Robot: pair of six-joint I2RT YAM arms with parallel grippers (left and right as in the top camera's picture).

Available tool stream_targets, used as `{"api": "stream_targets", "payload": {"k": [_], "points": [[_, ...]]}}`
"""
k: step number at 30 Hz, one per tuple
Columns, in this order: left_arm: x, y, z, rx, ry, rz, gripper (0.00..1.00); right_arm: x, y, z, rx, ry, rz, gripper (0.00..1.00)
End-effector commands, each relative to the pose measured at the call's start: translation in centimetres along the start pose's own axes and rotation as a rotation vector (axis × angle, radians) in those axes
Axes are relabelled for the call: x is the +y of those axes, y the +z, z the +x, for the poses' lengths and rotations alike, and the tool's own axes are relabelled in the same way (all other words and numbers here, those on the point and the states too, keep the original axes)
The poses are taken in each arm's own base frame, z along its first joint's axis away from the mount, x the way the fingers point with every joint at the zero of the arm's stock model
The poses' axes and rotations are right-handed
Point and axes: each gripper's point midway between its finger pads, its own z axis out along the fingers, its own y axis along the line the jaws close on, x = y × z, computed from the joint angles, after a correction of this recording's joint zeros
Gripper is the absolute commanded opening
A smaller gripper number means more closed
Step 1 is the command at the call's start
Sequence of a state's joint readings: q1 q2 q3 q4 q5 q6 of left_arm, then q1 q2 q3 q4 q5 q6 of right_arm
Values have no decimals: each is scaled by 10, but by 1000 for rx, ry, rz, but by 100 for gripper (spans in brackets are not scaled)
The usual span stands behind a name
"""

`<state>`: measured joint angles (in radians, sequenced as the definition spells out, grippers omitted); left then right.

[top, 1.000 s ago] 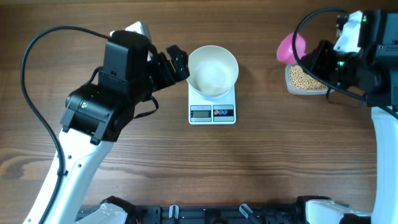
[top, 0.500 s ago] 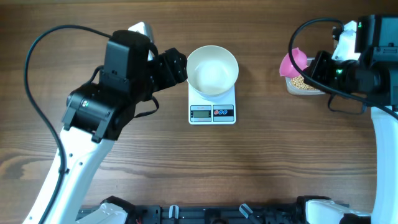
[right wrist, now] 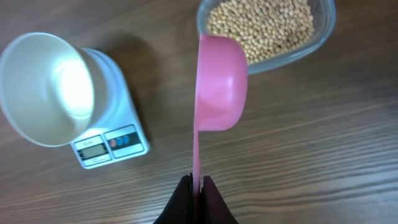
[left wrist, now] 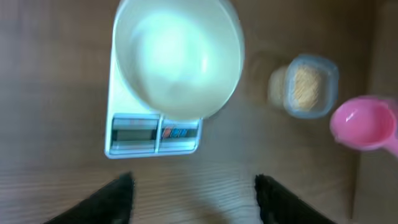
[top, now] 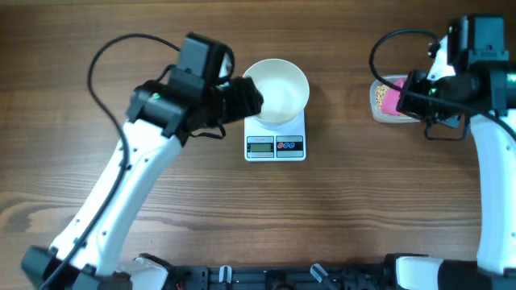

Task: Scoop item into bowl and weigh 150g on scale
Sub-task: 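Move the left gripper over the white bowl on the scale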

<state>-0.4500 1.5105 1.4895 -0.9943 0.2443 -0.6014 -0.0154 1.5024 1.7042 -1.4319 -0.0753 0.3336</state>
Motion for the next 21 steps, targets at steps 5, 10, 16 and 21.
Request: {"api": "stream_targets", "payload": {"k": [5, 10, 16, 21], "points": [[-8, 49, 52, 195, 100, -95, 21, -17, 11, -5, 5, -10, 94, 4], [-6, 76, 68, 230, 155, -174, 20, -33, 9, -15, -28, 34, 125, 4], [0, 93, 76, 250, 177, -233, 21, -56, 6, -28, -65, 66, 141, 4], [3, 101, 77, 256, 179, -246, 16, -60, 5, -30, -69, 48, 145, 4]]}}
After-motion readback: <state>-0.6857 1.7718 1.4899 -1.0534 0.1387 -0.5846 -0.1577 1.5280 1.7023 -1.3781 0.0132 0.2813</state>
